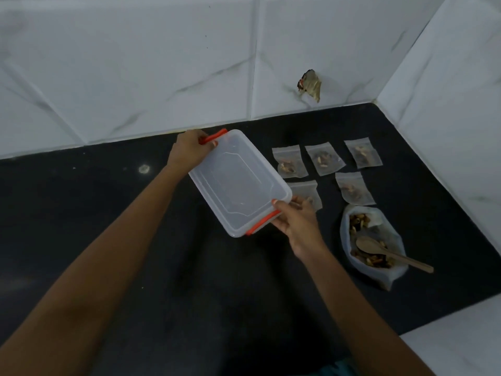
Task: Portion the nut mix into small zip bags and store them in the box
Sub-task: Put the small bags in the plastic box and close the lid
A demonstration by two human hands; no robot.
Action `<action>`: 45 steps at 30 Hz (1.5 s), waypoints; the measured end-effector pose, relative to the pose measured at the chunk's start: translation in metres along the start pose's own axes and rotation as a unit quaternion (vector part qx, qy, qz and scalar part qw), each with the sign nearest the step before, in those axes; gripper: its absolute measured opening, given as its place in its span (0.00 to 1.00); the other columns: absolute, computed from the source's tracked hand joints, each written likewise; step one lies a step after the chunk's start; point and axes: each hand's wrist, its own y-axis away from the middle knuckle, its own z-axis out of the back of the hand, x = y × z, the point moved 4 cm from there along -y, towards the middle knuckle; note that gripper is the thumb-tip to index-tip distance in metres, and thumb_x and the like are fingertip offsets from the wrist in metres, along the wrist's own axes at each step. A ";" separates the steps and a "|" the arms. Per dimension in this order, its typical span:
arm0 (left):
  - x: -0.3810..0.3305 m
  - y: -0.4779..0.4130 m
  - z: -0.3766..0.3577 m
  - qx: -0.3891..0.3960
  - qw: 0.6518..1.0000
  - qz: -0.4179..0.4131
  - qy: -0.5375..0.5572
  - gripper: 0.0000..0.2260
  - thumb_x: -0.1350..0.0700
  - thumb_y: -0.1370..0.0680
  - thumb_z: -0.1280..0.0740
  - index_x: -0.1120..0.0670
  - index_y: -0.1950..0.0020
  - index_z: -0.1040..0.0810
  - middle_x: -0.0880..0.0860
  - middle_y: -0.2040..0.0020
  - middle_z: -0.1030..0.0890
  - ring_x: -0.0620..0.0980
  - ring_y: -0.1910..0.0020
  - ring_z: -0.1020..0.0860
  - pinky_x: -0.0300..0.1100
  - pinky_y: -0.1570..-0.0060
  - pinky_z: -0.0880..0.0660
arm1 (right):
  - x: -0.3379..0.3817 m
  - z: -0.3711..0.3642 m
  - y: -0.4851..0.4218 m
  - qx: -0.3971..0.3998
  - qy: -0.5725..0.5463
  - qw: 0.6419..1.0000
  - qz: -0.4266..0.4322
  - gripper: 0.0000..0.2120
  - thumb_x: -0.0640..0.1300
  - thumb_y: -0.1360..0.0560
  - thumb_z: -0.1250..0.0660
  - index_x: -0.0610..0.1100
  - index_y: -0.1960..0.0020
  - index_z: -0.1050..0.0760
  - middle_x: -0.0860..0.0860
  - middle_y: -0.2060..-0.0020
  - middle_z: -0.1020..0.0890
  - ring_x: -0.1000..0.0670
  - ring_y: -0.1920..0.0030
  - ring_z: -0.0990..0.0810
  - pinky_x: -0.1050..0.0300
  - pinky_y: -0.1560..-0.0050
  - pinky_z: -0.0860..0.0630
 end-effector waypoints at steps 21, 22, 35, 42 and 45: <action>0.037 0.243 -0.036 0.067 0.972 0.162 0.156 0.20 0.51 0.26 0.32 0.56 0.38 0.29 0.53 0.49 0.22 0.48 0.57 0.21 0.45 0.56 0.21 | 0.003 0.086 0.059 -0.020 0.270 0.962 0.031 0.16 0.41 0.26 0.33 0.44 0.39 0.26 0.48 0.47 0.20 0.48 0.46 0.21 0.46 0.40 0.26; 0.036 0.249 -0.039 0.057 0.969 0.172 0.169 0.20 0.51 0.27 0.32 0.57 0.38 0.28 0.53 0.50 0.23 0.48 0.57 0.21 0.46 0.55 0.21 | 0.002 0.088 0.059 -0.022 0.274 0.961 0.033 0.15 0.41 0.26 0.33 0.44 0.40 0.26 0.47 0.47 0.20 0.48 0.46 0.21 0.46 0.40 0.26; -0.051 0.262 -0.068 -0.071 0.995 -0.050 -0.039 0.25 0.52 0.23 0.36 0.56 0.28 0.37 0.56 0.28 0.35 0.52 0.28 0.38 0.45 0.29 0.44 | 0.000 0.102 0.070 -0.013 0.386 0.915 0.121 0.19 0.42 0.26 0.33 0.42 0.35 0.28 0.48 0.42 0.22 0.52 0.45 0.23 0.58 0.47 0.27; -0.100 0.239 -0.141 0.100 0.959 -0.131 -0.231 0.24 0.48 0.18 0.54 0.52 0.24 0.58 0.52 0.23 0.58 0.52 0.24 0.60 0.54 0.30 0.65 | 0.001 0.100 0.081 -0.017 0.469 0.854 0.223 0.09 0.38 0.23 0.38 0.39 0.45 0.22 0.44 0.56 0.18 0.48 0.56 0.19 0.53 0.56 0.22; -0.097 0.241 -0.151 0.117 0.949 -0.124 -0.264 0.25 0.47 0.18 0.56 0.52 0.25 0.63 0.53 0.23 0.62 0.53 0.25 0.62 0.56 0.30 0.65 | -0.002 0.101 0.078 -0.018 0.509 0.826 0.242 0.09 0.38 0.22 0.41 0.37 0.49 0.22 0.42 0.60 0.19 0.45 0.59 0.20 0.47 0.56 0.22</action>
